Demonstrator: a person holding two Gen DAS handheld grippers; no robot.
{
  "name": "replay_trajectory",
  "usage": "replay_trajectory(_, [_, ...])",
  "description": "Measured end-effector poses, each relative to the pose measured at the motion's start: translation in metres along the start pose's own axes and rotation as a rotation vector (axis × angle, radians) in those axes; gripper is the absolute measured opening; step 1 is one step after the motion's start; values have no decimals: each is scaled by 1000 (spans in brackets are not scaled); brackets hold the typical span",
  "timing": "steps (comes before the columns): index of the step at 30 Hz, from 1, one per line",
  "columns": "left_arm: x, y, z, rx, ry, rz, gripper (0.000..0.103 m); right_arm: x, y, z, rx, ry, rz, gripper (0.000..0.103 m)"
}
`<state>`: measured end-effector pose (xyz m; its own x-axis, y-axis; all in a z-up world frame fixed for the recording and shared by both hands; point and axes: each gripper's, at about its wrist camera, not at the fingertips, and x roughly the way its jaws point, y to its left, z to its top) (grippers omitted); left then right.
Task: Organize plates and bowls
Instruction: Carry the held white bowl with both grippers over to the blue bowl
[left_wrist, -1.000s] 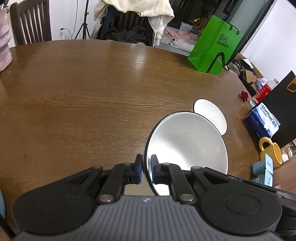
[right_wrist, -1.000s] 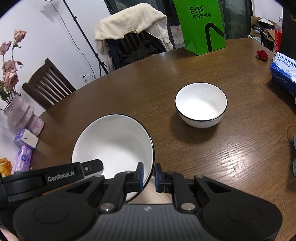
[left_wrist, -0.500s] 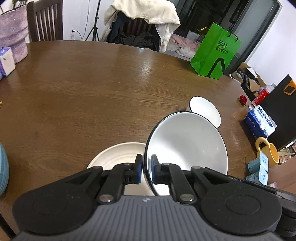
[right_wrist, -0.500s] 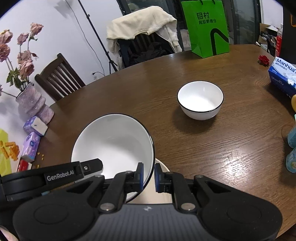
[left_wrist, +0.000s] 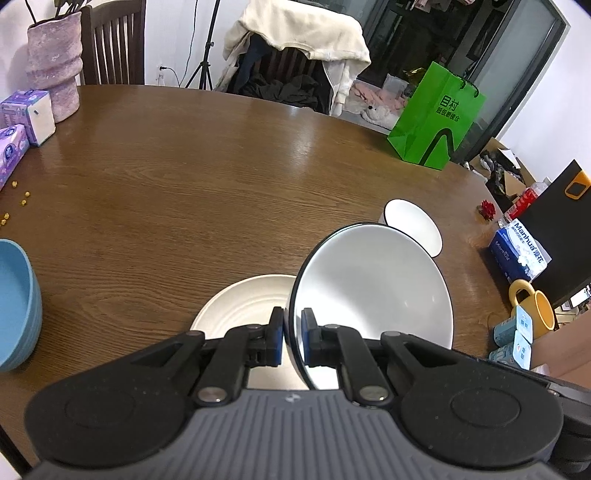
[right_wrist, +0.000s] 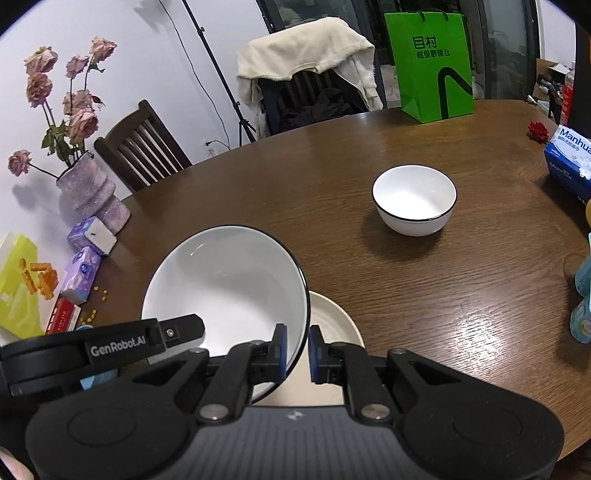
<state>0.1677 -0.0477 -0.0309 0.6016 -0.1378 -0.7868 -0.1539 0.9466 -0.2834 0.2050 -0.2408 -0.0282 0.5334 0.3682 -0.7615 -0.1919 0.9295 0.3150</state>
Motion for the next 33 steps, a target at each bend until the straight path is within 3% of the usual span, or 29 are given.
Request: replay_trajectory(33, [-48,101,12,-58,-9,39,10,9,108,-15,-45,19,50,11])
